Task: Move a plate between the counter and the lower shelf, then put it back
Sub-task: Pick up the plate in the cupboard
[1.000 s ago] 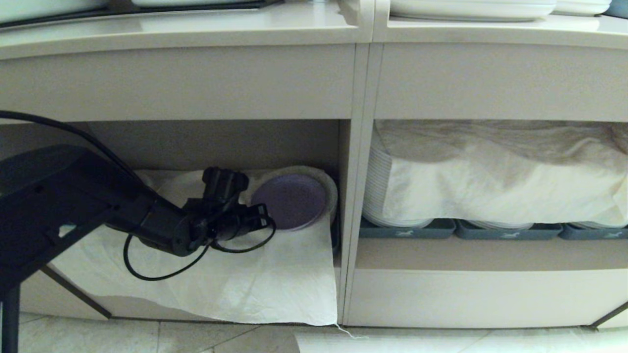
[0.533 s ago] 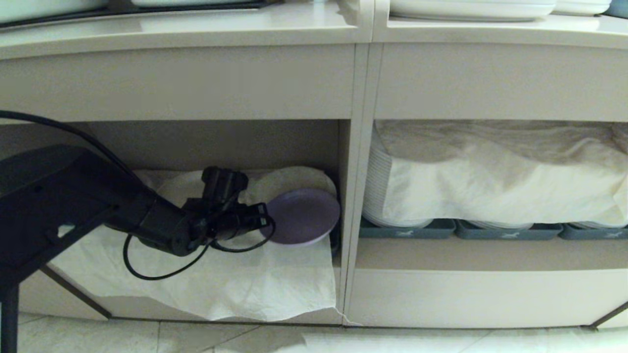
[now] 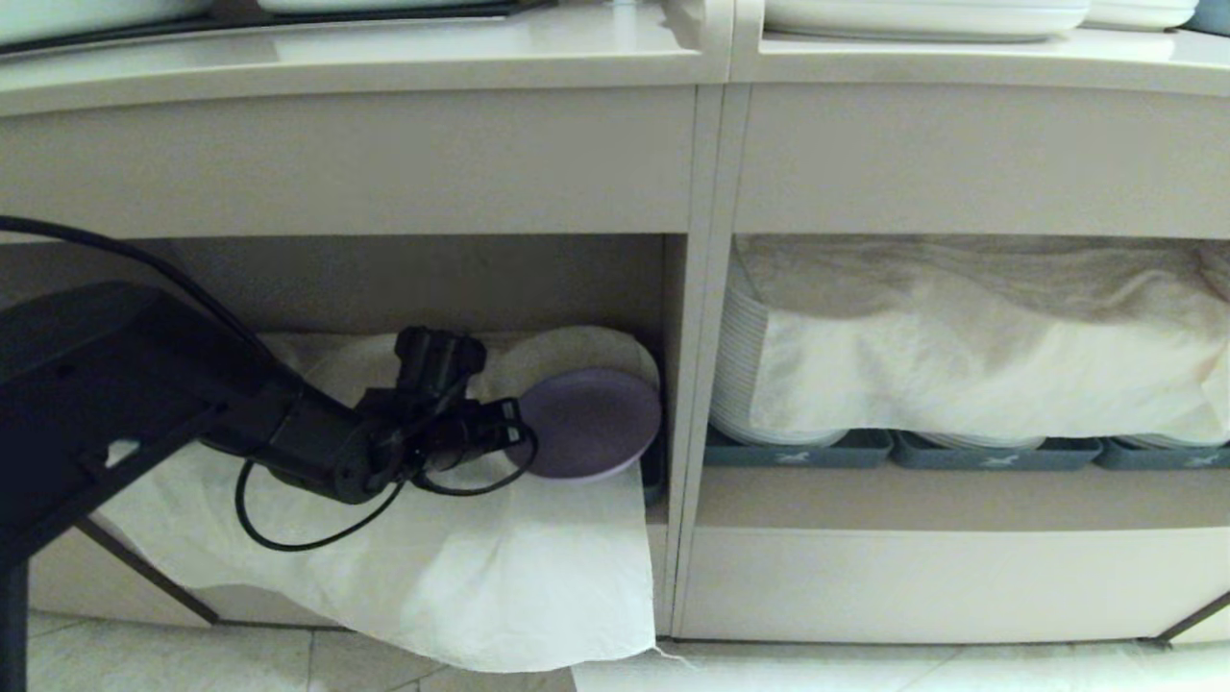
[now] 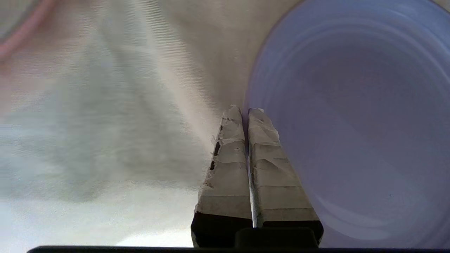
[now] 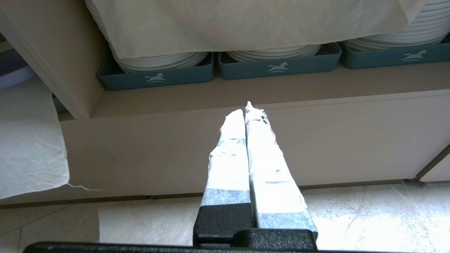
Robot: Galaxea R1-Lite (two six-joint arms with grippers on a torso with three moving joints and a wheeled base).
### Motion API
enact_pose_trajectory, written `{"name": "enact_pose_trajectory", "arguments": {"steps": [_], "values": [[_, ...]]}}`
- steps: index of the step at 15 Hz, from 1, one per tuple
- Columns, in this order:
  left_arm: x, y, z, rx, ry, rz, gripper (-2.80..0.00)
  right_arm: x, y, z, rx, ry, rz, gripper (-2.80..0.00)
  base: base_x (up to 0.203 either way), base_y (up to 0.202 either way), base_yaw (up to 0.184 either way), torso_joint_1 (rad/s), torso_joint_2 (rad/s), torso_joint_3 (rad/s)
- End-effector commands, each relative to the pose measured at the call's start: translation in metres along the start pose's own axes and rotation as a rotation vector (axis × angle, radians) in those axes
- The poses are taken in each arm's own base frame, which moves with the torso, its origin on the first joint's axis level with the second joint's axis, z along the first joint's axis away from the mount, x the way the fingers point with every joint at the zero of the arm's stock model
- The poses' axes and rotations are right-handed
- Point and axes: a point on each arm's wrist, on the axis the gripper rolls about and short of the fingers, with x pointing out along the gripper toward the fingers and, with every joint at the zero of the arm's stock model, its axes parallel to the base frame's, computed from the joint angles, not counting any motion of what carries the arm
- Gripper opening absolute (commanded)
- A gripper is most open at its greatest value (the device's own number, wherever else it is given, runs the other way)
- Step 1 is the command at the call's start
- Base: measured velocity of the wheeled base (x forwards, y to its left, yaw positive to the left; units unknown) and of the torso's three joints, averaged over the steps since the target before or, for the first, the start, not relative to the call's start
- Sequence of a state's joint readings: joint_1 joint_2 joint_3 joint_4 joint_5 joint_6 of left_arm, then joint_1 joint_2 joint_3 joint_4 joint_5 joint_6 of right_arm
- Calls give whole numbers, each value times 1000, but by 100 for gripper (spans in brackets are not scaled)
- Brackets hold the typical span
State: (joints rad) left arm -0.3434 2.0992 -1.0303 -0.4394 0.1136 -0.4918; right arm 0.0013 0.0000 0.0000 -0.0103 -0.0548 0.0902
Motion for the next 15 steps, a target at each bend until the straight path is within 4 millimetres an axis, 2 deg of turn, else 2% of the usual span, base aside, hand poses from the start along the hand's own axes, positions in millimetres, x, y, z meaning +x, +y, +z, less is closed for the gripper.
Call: {"name": "enact_pose_trajectory", "arguments": {"steps": [1, 15], "values": [[-4, 0, 1, -6, -14, 11, -280, 0, 0, 0, 0, -1, -1, -280, 0, 0, 0, 0, 0, 0], [-29, 5, 2, -12, -50, 77, -280, 0, 0, 0, 0, -1, -1, -280, 0, 0, 0, 0, 0, 0]]}}
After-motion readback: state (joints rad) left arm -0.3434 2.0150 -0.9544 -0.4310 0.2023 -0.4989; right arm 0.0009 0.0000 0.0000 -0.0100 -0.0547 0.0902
